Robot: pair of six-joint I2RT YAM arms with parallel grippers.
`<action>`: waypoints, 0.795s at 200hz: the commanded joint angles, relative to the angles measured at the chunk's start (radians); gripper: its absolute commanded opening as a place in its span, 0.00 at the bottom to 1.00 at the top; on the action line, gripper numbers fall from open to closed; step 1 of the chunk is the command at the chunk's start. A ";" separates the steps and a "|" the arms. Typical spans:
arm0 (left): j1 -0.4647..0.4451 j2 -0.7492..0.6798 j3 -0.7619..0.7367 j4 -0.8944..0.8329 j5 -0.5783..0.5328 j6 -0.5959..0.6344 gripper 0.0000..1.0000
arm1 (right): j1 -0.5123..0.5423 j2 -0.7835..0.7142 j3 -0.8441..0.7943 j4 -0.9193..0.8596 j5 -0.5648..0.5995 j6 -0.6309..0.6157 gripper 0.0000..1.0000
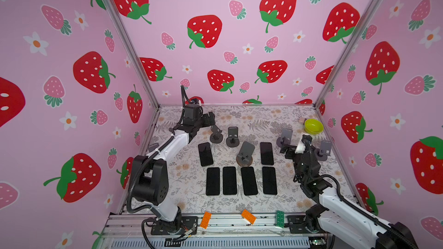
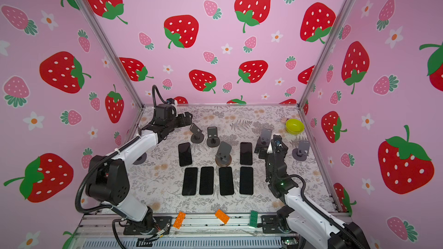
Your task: Remove the phone from the phone stand
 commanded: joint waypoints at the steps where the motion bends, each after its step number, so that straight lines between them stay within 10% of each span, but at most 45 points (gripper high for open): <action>1: 0.000 -0.083 -0.120 0.039 -0.068 -0.009 0.99 | -0.011 0.010 0.006 0.032 0.109 -0.020 1.00; 85: 0.013 -0.589 -0.776 0.450 -0.414 0.280 0.99 | -0.190 0.018 -0.145 0.271 0.147 -0.118 1.00; 104: 0.016 -0.564 -0.845 0.605 -0.518 0.273 0.99 | -0.248 0.085 -0.237 0.463 0.078 -0.184 1.00; 159: 0.044 -0.298 -0.863 0.866 -0.359 0.437 0.99 | -0.381 0.402 -0.254 0.755 -0.228 -0.211 1.00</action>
